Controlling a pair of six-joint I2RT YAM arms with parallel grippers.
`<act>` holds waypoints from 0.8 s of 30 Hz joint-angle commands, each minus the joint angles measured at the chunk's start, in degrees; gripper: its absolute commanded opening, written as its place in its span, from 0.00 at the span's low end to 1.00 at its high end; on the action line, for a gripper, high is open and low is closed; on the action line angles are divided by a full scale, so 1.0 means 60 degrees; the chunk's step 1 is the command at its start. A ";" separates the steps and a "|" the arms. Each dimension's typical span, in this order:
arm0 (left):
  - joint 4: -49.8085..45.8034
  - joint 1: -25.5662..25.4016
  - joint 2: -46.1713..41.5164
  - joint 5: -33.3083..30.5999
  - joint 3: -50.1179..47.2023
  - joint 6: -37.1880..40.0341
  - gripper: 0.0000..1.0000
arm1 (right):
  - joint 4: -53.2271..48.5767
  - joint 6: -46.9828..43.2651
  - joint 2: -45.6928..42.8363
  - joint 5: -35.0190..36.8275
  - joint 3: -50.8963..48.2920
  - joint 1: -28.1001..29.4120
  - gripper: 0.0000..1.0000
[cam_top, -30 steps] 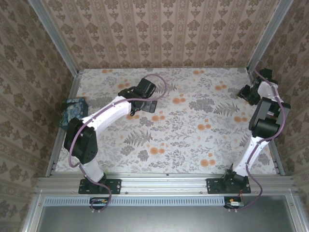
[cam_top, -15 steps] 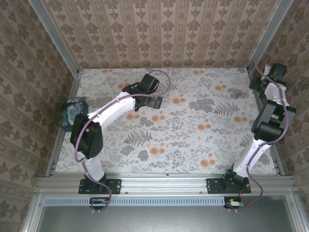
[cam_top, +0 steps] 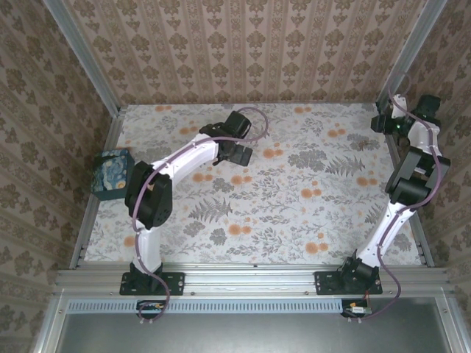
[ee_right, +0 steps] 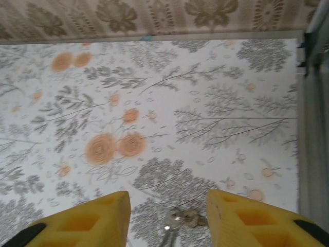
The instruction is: Unlock a padlock with a key
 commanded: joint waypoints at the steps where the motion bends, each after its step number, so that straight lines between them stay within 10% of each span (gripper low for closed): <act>1: -0.0345 0.0001 0.0240 -0.0137 0.0487 0.0162 1.00 | -0.0043 -0.0230 -0.0743 -0.1130 -0.0909 0.0146 0.43; 12: -0.0365 0.0045 0.0324 -0.0324 0.0704 0.0386 1.00 | -0.0082 -0.0709 -0.2181 -0.2144 -0.2975 0.1199 0.44; 17: -0.0390 0.0052 0.0162 -0.0440 0.0548 0.0406 1.00 | 0.1765 0.1606 -0.1589 -0.0446 -0.2690 0.0543 0.52; 24: -0.0437 0.0066 0.0218 -0.0527 0.0635 0.0376 1.00 | 0.0104 0.1361 0.0206 0.1529 -0.0411 0.0453 0.54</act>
